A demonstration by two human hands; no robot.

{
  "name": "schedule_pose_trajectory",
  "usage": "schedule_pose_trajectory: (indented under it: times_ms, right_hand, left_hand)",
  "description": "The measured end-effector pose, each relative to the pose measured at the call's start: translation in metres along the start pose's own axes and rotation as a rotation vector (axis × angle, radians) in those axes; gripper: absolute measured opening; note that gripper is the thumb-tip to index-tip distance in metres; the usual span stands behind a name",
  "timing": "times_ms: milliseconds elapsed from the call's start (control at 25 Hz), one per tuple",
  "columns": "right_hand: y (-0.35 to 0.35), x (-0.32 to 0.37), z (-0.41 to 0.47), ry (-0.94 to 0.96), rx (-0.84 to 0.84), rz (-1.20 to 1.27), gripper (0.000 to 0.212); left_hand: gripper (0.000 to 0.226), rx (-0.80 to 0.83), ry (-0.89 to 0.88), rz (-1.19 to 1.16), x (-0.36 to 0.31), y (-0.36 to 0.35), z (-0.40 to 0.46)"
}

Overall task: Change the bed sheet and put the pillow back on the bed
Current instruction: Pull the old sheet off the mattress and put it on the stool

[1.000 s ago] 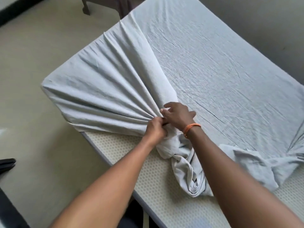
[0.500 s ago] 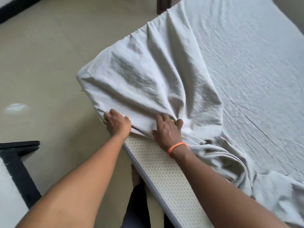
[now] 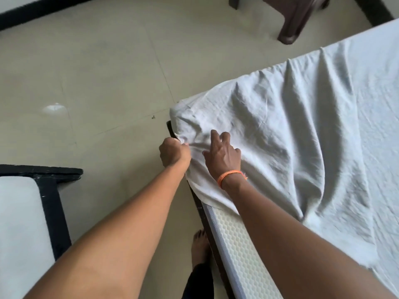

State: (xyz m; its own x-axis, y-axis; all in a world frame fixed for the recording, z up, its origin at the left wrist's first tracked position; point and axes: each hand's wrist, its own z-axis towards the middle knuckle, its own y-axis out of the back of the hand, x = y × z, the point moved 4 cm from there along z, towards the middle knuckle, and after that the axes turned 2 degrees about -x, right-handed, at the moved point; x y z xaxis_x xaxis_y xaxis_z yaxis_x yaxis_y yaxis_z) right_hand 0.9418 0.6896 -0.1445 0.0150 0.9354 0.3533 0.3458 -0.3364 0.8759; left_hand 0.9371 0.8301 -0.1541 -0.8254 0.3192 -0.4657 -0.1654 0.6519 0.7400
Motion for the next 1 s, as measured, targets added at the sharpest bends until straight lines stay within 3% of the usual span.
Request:
schedule_pose_trajectory:
  times_ms: [120,160,240,280,320,440,560,640,720,760,840,880,960,1000]
  right_hand:
    - [0.009,0.005,0.016,-0.156,-0.061,0.368,0.03]
    - [0.016,0.001,0.02,-0.272,-0.038,0.674,0.038]
    - [0.028,-0.015,0.023,-0.447,0.185,1.399,0.063]
    - [0.036,-0.03,0.02,-0.475,0.266,1.559,0.066]
    - [0.048,-0.048,0.014,-0.453,0.304,1.545,0.059]
    - [0.077,-0.108,-0.013,-0.344,0.137,1.16,0.021]
    - [0.093,-0.155,-0.061,-0.368,0.04,1.298,0.016]
    - [0.099,-0.193,-0.102,-0.457,-0.062,1.465,0.027]
    - [0.105,-0.237,-0.149,-0.528,-0.167,1.49,0.038]
    - [0.107,-0.258,-0.172,-0.546,-0.208,1.47,0.048]
    - [0.11,-0.294,-0.217,-0.582,-0.251,1.43,0.066]
    - [0.109,-0.305,-0.236,-0.585,-0.242,1.412,0.067]
    - [0.105,-0.332,-0.285,-0.622,-0.242,1.356,0.068]
    - [0.103,-0.346,-0.314,-0.648,-0.256,1.337,0.07]
  left_hand:
    - [0.048,-0.039,-0.453,-0.022,-0.037,0.024,-0.036]
    - [0.044,0.005,-0.619,-0.079,-0.051,0.027,-0.054]
    - [0.033,0.184,-0.808,-0.145,-0.072,0.018,-0.089]
    - [0.032,0.272,-0.848,-0.112,-0.075,0.009,-0.103]
    - [0.032,0.343,-0.881,-0.062,-0.076,-0.002,-0.116]
    - [0.035,0.547,-0.903,0.015,-0.069,-0.035,-0.149]
    - [0.031,0.663,-1.002,0.049,-0.072,-0.063,-0.201]
    - [0.032,0.775,-1.092,0.065,-0.071,-0.078,-0.243]
    - [0.03,0.834,-1.018,-0.001,-0.071,-0.09,-0.269]
    - [0.028,0.762,-0.906,-0.069,-0.074,-0.094,-0.271]
    - [0.056,0.514,-0.605,-0.091,-0.078,-0.1,-0.262]
    - [0.08,0.498,-0.442,-0.037,-0.074,-0.107,-0.256]
    - [0.123,0.733,-0.201,-0.041,-0.063,-0.139,-0.27]
    - [0.131,0.86,-0.146,-0.05,-0.056,-0.156,-0.289]
